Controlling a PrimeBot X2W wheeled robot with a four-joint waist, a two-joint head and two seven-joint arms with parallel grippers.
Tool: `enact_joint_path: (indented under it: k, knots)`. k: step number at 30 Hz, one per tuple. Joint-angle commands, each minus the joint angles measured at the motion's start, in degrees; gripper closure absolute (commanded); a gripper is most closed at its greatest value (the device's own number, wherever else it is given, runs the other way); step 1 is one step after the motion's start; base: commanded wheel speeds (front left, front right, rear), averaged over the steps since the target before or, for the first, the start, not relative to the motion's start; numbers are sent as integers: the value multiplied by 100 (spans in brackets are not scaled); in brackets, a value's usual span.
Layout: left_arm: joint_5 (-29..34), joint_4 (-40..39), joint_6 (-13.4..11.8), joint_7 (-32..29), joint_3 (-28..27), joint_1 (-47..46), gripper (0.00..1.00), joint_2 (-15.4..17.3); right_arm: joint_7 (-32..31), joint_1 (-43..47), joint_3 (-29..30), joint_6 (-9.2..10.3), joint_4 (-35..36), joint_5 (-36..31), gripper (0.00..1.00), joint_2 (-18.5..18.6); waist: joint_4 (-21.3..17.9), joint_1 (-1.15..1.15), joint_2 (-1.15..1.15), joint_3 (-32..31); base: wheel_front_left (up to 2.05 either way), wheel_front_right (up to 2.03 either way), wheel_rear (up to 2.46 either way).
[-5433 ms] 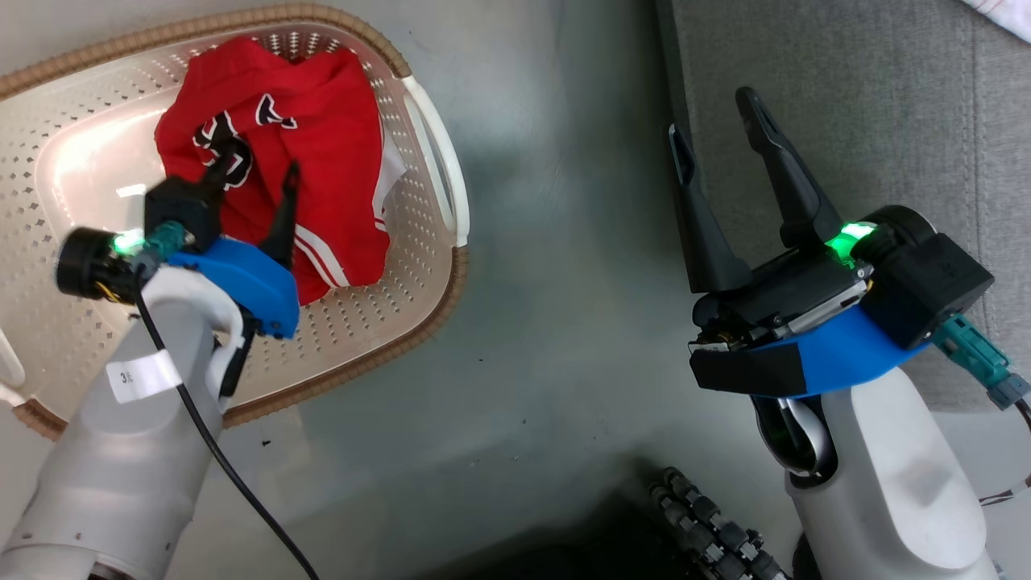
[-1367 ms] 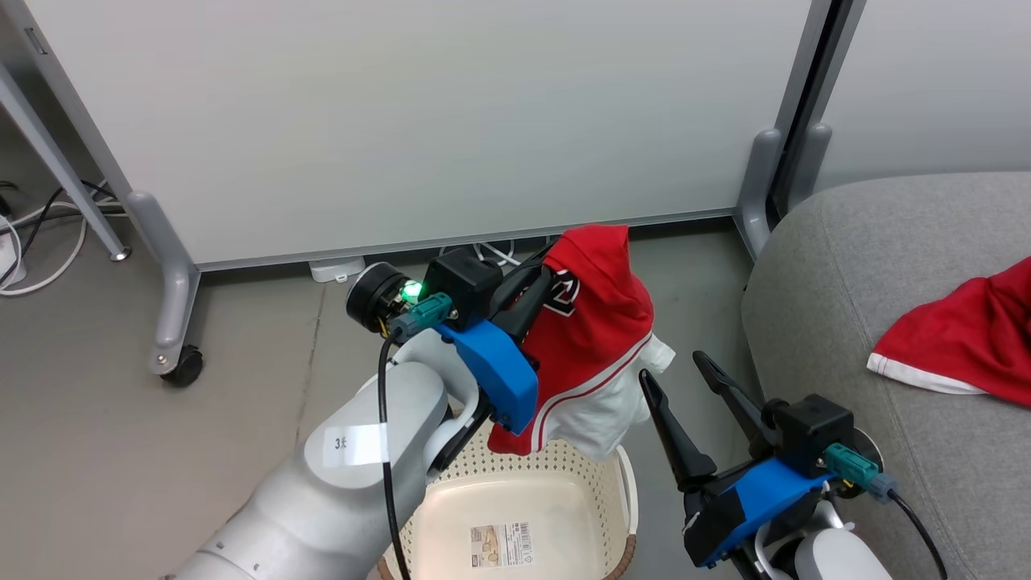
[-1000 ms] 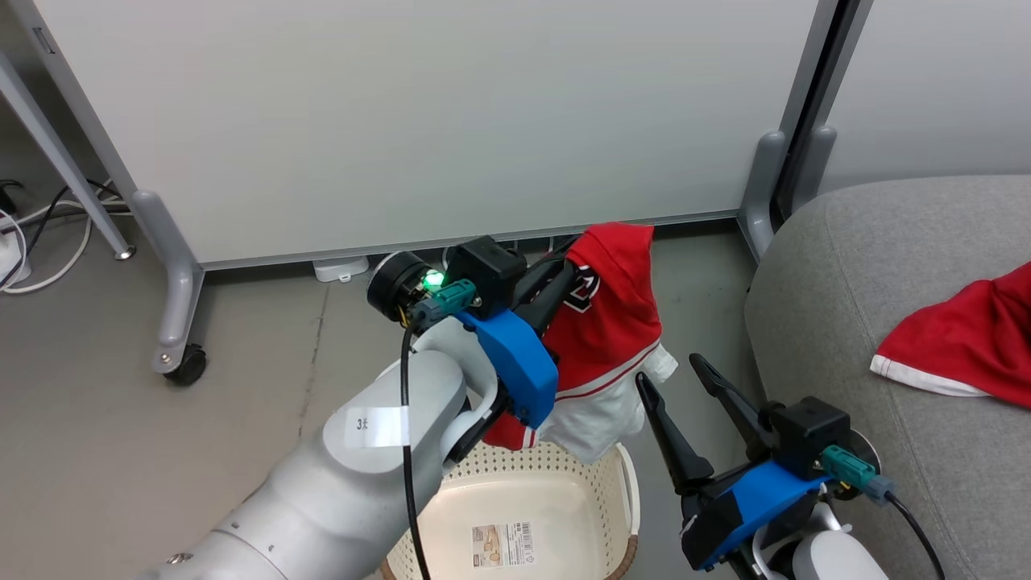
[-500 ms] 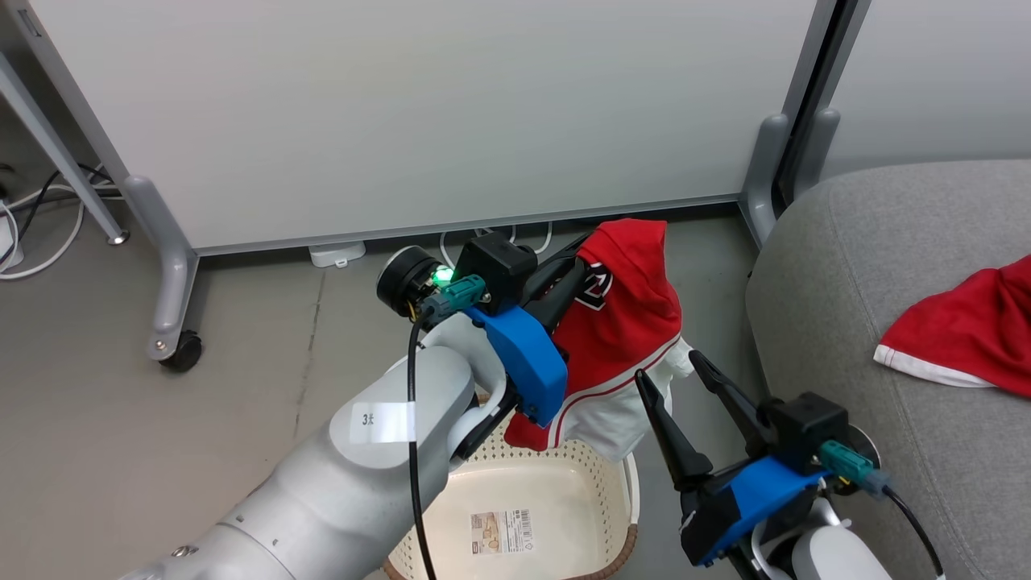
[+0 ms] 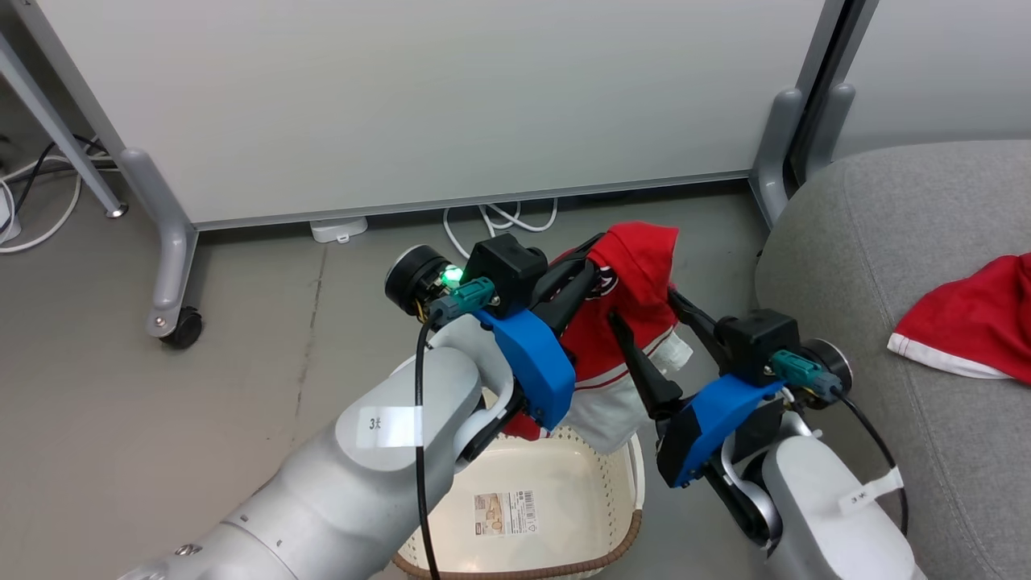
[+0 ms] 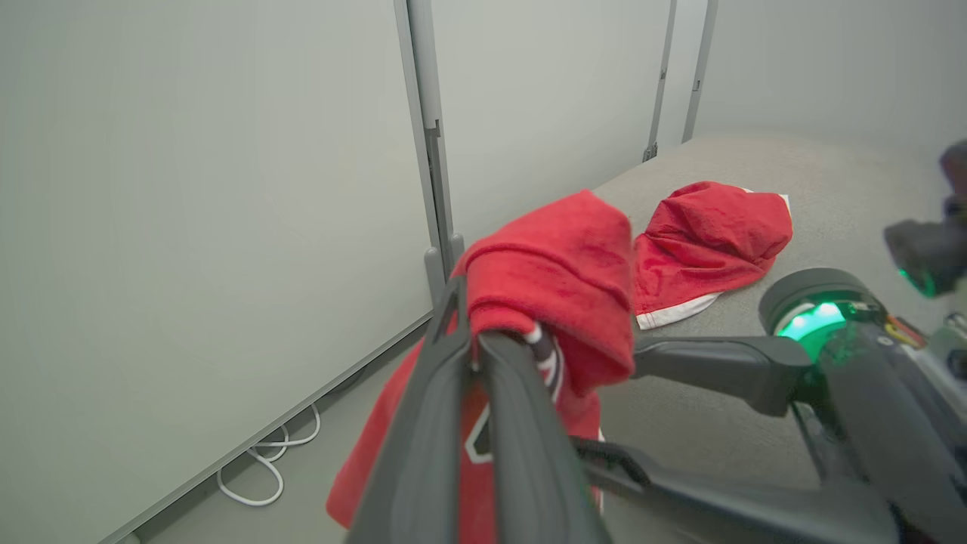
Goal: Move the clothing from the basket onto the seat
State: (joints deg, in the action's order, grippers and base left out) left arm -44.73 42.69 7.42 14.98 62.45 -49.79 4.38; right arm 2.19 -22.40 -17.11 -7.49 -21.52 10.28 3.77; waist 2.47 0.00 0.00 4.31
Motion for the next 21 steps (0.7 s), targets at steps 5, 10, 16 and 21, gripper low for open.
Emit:
enact_joint_path:
  k: [5,10,16,21]
  knots:
    - [-23,-59,10,30,97,-111,100,-17,102,-492,-440,-1,-578,230,0,78,63,0,0,59,0,0,0]
    - [-74,-96,10,30,183,-114,100,-32,198,-865,-933,-1,-1068,526,0,157,93,0,0,76,0,0,0]
    - [-129,-120,10,30,240,-107,100,-37,426,-1253,-1231,-1,-1688,825,0,117,96,0,0,42,0,0,0]
    - [-158,-133,10,30,286,-102,100,-45,643,-1464,-1378,-1,-2160,1051,59,31,101,0,0,-8,0,0,0]
